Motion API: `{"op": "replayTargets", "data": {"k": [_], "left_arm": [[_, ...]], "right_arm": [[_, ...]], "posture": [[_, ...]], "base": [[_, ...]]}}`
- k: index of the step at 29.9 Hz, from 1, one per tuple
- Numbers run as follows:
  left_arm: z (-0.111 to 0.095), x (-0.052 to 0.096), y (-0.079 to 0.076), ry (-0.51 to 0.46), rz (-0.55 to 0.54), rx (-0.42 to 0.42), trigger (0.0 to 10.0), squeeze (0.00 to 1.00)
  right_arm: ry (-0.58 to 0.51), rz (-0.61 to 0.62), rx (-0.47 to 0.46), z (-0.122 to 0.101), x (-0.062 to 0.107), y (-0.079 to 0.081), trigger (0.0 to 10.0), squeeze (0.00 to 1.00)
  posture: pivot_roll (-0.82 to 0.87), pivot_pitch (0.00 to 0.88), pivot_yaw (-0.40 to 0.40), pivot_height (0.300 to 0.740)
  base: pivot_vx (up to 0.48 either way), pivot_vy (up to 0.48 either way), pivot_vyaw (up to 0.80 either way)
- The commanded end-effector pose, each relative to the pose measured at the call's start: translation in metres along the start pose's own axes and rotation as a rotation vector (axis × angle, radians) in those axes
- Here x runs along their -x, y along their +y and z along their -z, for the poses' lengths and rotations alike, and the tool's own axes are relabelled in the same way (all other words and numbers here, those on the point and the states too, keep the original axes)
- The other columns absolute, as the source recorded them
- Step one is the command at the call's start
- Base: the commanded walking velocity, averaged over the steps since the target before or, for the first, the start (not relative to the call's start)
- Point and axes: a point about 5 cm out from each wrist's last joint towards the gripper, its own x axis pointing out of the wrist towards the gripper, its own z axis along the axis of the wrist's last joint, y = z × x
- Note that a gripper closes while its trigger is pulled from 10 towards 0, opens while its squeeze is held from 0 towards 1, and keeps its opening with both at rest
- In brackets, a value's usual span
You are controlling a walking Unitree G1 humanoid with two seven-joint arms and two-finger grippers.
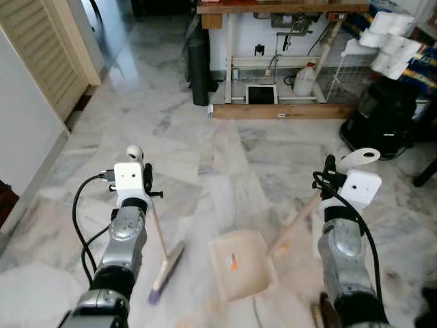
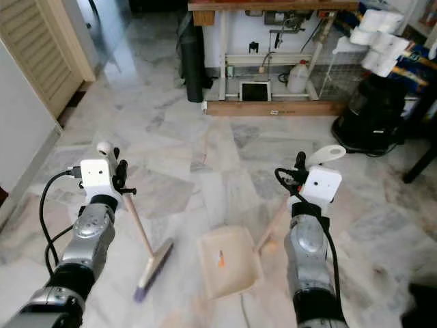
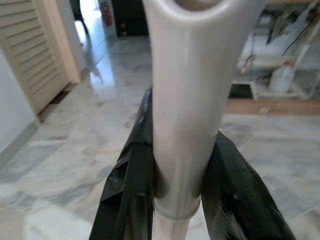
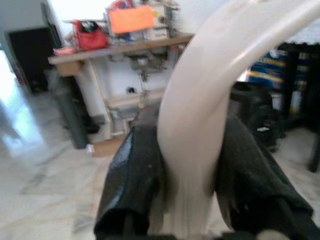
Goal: Sweep floor
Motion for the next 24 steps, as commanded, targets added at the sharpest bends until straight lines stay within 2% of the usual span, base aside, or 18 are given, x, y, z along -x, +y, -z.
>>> {"op": "replayTargets", "data": {"k": [1, 20, 24], "left_arm": [[-0.0115, -0.0041, 0.0095, -0.049, -0.020, -0.001, 10.0, 0.00], [-0.0119, -0.0039, 0.0108, -0.051, -0.029, -0.002, 10.0, 0.00], [-0.0119, -0.0038, 0.0107, -0.051, -0.030, 0.000, 10.0, 0.00]], "right_arm": [[-0.067, -0.024, -0.014, -0.0145, -0.0066, 0.0091, 10.0, 0.00], [-0.064, -0.049, -0.036, -0.0143, -0.0060, 0.0153, 10.0, 0.00], [-0.060, -0.051, -0.032, -0.0142, -0.0063, 0.0154, 10.0, 0.00]], "posture": [[-0.06, 0.046, 0.027, 0.740], [-0.06, 0.053, 0.022, 0.740], [-0.06, 0.054, 0.022, 0.740]], "base": [[0.345, 0.000, 0.00], [0.345, 0.000, 0.00], [0.342, 0.000, -0.62]]}}
